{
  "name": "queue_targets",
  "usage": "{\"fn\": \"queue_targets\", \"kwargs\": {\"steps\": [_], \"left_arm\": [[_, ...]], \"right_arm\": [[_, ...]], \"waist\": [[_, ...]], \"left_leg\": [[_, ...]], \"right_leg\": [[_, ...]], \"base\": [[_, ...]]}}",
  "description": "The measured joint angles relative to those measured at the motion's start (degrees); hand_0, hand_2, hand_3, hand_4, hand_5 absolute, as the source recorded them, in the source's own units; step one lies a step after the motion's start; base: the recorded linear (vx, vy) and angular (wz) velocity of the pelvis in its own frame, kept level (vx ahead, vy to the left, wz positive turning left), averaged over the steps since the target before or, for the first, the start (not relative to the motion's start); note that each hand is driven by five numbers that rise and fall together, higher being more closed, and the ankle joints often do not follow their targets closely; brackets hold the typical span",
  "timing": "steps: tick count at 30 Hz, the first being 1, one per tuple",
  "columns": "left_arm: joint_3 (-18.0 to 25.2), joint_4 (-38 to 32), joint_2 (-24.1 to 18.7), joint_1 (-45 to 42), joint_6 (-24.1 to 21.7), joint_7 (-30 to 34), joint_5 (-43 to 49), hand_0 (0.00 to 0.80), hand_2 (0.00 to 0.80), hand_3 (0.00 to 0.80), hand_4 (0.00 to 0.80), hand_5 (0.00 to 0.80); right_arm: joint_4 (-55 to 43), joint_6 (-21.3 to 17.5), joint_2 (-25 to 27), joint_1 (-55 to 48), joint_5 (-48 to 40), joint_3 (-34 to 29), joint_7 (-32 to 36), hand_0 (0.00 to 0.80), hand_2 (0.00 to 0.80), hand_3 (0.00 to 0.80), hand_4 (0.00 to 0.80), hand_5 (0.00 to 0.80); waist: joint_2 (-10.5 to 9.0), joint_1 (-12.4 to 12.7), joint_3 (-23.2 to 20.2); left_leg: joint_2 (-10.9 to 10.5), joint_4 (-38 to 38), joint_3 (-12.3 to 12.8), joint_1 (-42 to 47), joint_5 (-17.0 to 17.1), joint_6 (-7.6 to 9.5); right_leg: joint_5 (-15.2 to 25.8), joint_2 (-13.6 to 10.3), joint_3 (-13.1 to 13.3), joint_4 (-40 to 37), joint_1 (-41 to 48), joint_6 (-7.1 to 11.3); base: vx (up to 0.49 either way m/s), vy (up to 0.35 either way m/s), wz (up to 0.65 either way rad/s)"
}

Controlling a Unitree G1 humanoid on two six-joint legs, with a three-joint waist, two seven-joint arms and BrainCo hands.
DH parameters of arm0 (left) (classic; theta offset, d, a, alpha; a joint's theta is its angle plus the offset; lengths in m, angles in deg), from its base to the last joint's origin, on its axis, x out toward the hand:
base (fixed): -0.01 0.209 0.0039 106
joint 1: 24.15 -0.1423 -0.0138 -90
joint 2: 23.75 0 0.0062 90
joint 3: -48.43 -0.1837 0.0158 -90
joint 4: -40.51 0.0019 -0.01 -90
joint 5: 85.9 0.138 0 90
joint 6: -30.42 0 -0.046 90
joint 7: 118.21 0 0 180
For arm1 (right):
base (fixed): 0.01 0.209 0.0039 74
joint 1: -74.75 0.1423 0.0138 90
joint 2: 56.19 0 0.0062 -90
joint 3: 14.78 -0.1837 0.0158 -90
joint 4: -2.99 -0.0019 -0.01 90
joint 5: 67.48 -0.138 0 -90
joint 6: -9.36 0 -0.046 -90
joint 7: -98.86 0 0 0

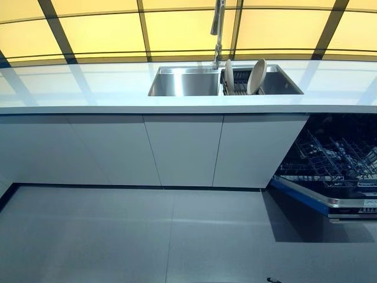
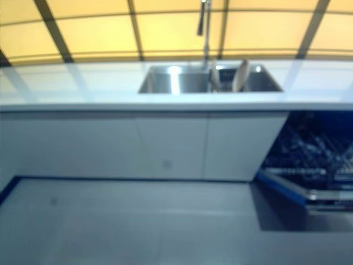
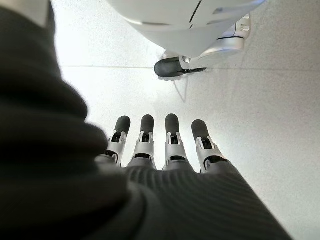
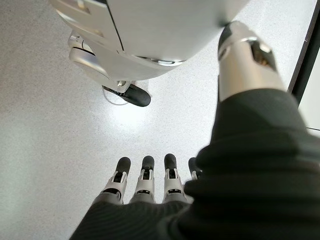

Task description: Take plates into dishwasher

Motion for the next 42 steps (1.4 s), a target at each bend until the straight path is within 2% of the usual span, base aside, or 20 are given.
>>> {"fn": "queue_targets", "kwargs": {"steps": [12, 16, 17, 18, 19, 20, 21, 22, 24, 25, 26, 27, 28, 29, 31, 35, 36, 37, 40, 42], "left_arm": [[0.1, 0.1, 0.1, 0.8, 0.4, -0.8, 0.0, 0.0, 0.0, 0.0, 0.0, 0.0], [0.2, 1.0, 0.1, 2.2, 0.2, -2.2, 0.0, 0.0, 0.0, 0.0, 0.0, 0.0], [0.3, 2.1, 0.1, 2.4, 0.0, -2.3, 0.0, 0.0, 0.0, 0.0, 0.0, 0.0], [0.8, 2.8, -0.1, 2.5, -0.2, -2.5, -0.1, 0.0, 0.0, 0.0, 0.0, 0.0], [2.1, 4.0, -1.0, 2.4, -0.5, -2.7, -0.1, 0.0, 0.0, 0.0, 0.0, 0.0], [3.8, 4.6, -2.4, 3.0, -1.0, -2.9, -0.8, 0.0, 0.0, 0.0, 0.0, 0.0], [4.0, 4.7, -2.2, 4.2, -1.2, -3.3, -1.1, 0.0, 0.0, 0.0, 0.0, 0.0], [3.7, 4.4, -1.9, 4.4, -1.4, -3.4, -1.9, 0.0, 0.0, 0.0, 0.0, 0.0], [3.7, 5.4, 0.3, 3.3, -1.3, -3.7, -2.6, 0.0, 0.0, 0.0, 0.0, 0.0], [3.8, 6.9, 2.0, 2.5, -1.4, -3.8, -2.7, 0.0, 0.0, 0.0, 0.0, 0.0], [5.0, 7.5, 3.0, 2.2, -1.2, -3.8, -2.7, 0.0, 0.0, 0.0, 0.0, 0.0], [5.3, 7.6, 2.1, 1.9, -1.2, -3.7, -2.7, 0.0, 0.0, 0.0, 0.0, 0.0], [5.6, 7.9, 2.4, 1.5, -0.8, -3.7, -2.8, 0.0, 0.0, 0.0, 0.0, 0.0], [5.8, 8.0, 2.3, 1.2, -0.6, -3.8, -2.9, 0.0, 0.0, 0.0, 0.0, 0.0], [6.4, 7.9, 2.1, 1.2, -0.5, -3.7, -3.6, 0.0, 0.0, 0.0, 0.0, 0.0], [6.5, 6.9, 1.6, 1.8, -0.5, -3.8, -3.5, 0.0, 0.0, 0.0, 0.0, 0.0], [6.6, 6.7, 1.5, 1.9, -0.6, -3.8, -3.4, 0.0, 0.0, 0.0, 0.0, 0.0], [7.1, 5.9, 0.6, 2.1, -0.6, -3.8, -3.3, 0.0, 0.0, 0.0, 0.0, 0.0], [7.2, 3.6, -2.4, 3.2, -0.9, -4.0, -3.3, 0.0, 0.0, 0.0, 0.0, 0.0], [7.2, 3.0, -3.0, 5.7, -1.4, -4.4, -3.3, 0.0, 0.0, 0.0, 0.0, 0.0]], "right_arm": [[0.1, 2.9, 0.0, 1.1, 0.0, 0.1, 1.6, 0.0, 0.0, 0.0, 0.0, 0.0], [0.3, 3.9, 0.0, 2.4, 0.0, 0.1, 2.0, 0.0, 0.0, 0.0, 0.0, 0.0], [0.5, 4.0, 0.0, 3.0, -0.1, 0.1, 2.0, 0.0, 0.0, 0.0, 0.0, 0.0], [0.8, 4.4, 0.0, 4.3, -0.4, -0.1, 2.1, 0.0, 0.0, 0.0, 0.0, 0.0], [1.2, 4.7, -0.6, 5.6, -0.4, 0.0, 2.3, 0.0, 0.0, 0.0, 0.0, 0.0], [1.3, 4.7, -1.1, 5.9, -0.4, 0.1, 2.6, 0.0, 0.0, 0.0, 0.0, 0.0], [1.7, 4.8, -0.8, 6.0, -0.3, 0.1, 2.7, 0.0, 0.0, 0.0, 0.0, 0.0], [4.5, 5.7, -0.3, 5.4, -0.1, 0.5, 2.9, 0.0, 0.0, 0.0, 0.0, 0.0], [7.6, 6.1, 0.9, 5.5, -0.1, 0.5, 2.8, 0.0, 0.0, 0.0, 0.0, 0.0], [8.6, 6.1, 1.2, 5.6, -0.1, 0.4, 2.9, 0.0, 0.0, 0.0, 0.0, 0.0], [8.7, 6.2, 1.5, 6.0, -0.1, -0.5, 3.1, 0.0, 0.0, 0.0, 0.0, 0.0], [8.4, 6.2, 0.6, 6.0, -0.2, -1.1, 3.3, 0.0, 0.0, 0.0, 0.0, 0.0], [7.7, 6.1, 0.7, 5.8, -0.3, -1.7, 3.1, 0.0, 0.0, 0.0, 0.0, 0.0], [7.2, 6.0, 0.4, 4.8, -0.3, -1.7, 3.1, 0.0, 0.0, 0.0, 0.0, 0.0], [7.0, 5.7, 0.4, 4.3, -0.3, -1.6, 3.0, 0.0, 0.0, 0.0, 0.0, 0.0], [6.4, 5.8, 0.3, 4.2, -0.4, -1.7, 2.2, 0.0, 0.0, 0.0, 0.0, 0.0], [6.4, 5.8, 0.2, 4.1, -0.4, -1.7, 2.0, 0.0, 0.0, 0.0, 0.0, 0.0], [5.9, 5.8, -0.6, 3.2, -0.3, -1.6, 1.7, 0.0, 0.0, 0.0, 0.0, 0.0], [4.0, 4.2, -2.2, 4.1, -0.2, -1.3, 2.0, 0.0, 0.0, 0.0, 0.0, 0.0], [3.9, 3.4, -2.2, 4.9, 0.0, -1.2, 2.1, 0.0, 0.0, 0.0, 0.0, 0.0]], "waist": [[-0.17, -0.1, 0.1], [-0.36, 0.0, 1.9], [-0.28, 0.1, 2.4], [-0.29, 0.4, 3.2], [-2.14, 1.1, 3.6], [-5.65, 1.3, 4.3], [-5.54, 0.9, 5.2], [-5.89, 1.6, 5.7], [-2.93, 1.7, 7.0], [0.1, 2.7, 7.0], [2.95, 4.3, 8.0], [1.24, 4.7, 9.2], [3.08, 4.8, 11.0], [2.49, 4.9, 11.0], [0.96, 6.8, 10.3], [0.31, 6.2, 8.9], [0.38, 6.1, 8.8], [-0.99, 6.1, 8.6], [-4.02, 6.1, 7.5], [-3.65, 6.1, 7.6]], "left_leg": [[0.3, 0.3, 0.0, 0.3, 0.0, 0.06], [1.5, 5.4, 0.4, -0.6, -2.6, 1.13], [2.4, 8.5, 0.3, -1.7, -3.6, 1.04], [3.3, 13.4, 0.4, -3.8, -5.0, -1.19], [3.0, 19.9, 0.1, -6.8, -6.3, -3.35], [1.2, 29.1, -0.6, -11.4, -6.5, -3.81], [1.2, 35.3, -2.1, -15.3, -5.4, -2.74], [-1.2, 39.6, -2.9, -20.0, -5.7, -2.55], [-1.9, 30.1, -0.4, -20.7, -4.4, -1.7], [-0.7, 21.3, 0.1, -20.8, -2.4, -1.71], [2.0, 14.2, -0.8, -21.0, -0.2, -3.34], [1.1, 8.8, -1.4, -21.2, 2.1, -4.08], [3.4, 5.7, -3.4, -20.9, 3.7, -3.5], [2.8, 5.5, -4.6, -20.8, 4.3, -2.91], [1.5, 9.9, -3.0, -21.9, 4.7, -2.42], [-0.6, 10.3, -3.0, -19.2, 5.8, -0.55], [-0.7, 9.8, -2.7, -18.6, 7.7, 0.76], [-1.6, 10.1, -0.2, -16.6, 9.7, 3.28], [-3.7, 10.3, 2.2, -16.7, 8.2, 4.37], [-4.4, 10.7, 2.5, -16.9, 7.3, 4.65]], "right_leg": [[-0.1, 0.3, 0.2, 0.0, 0.2, -0.07], [-1.7, 1.0, 0.5, 3.6, -0.6, -1.0], [-3.4, 1.4, 0.3, 7.5, -2.1, -1.53], [-8.5, 2.2, -0.6, 18.6, -6.9, -3.1], [-14.0, 2.4, -1.2, 30.2, -12.2, -4.95], [-17.8, 2.1, -0.2, 32.8, -14.4, -9.51], [-17.8, 2.5, 0.7, 32.8, -13.7, -9.76], [-16.8, 3.0, 3.1, 30.7, -12.7, -10.38], [-15.2, 5.5, 3.7, 20.1, -7.7, -9.59], [-15.9, 8.7, 4.4, 13.7, -4.4, -8.47], [-15.8, 10.8, 3.1, 19.7, -5.4, -10.28], [-15.2, 8.5, 5.2, 18.5, -3.1, -10.68], [-14.6, 11.5, 5.2, 16.5, -0.2, -11.28], [-14.6, 11.5, 5.5, 16.8, 0.3, -11.73], [-15.4, 10.8, 7.1, 17.1, 0.7, -11.85], [-18.4, 10.0, 8.0, 16.9, 3.2, -9.75], [-19.0, 9.9, 8.2, 17.1, 3.8, -9.32], [-20.5, 8.2, 8.5, 17.9, 4.7, -7.76], [-20.0, 5.0, 6.5, 14.9, 5.8, -5.77], [-19.0, 4.3, 5.7, 11.5, 7.5, -5.24]], "base": [[0.018, -0.079, -0.01], [0.016, -0.148, -0.09], [0.007, -0.164, -0.28], [0.014, -0.114, -0.42], [0.039, -0.063, -0.38], [0.063, -0.014, 0.06], [0.202, 0.032, 0.43], [0.282, 0.058, 0.45], [0.413, 0.108, 0.03], [0.427, 0.143, -0.42], [0.402, 0.174, -0.59], [0.351, 0.183, -0.5], [0.308, 0.203, -0.25], [0.27, 0.198, -0.21], [0.291, 0.18, -0.47], [0.273, 0.088, -0.22], [0.161, 0.034, -0.23], [0.112, 0.026, -0.32], [0.098, 0.011, -0.29], [0.073, -0.001, -0.01]]}}
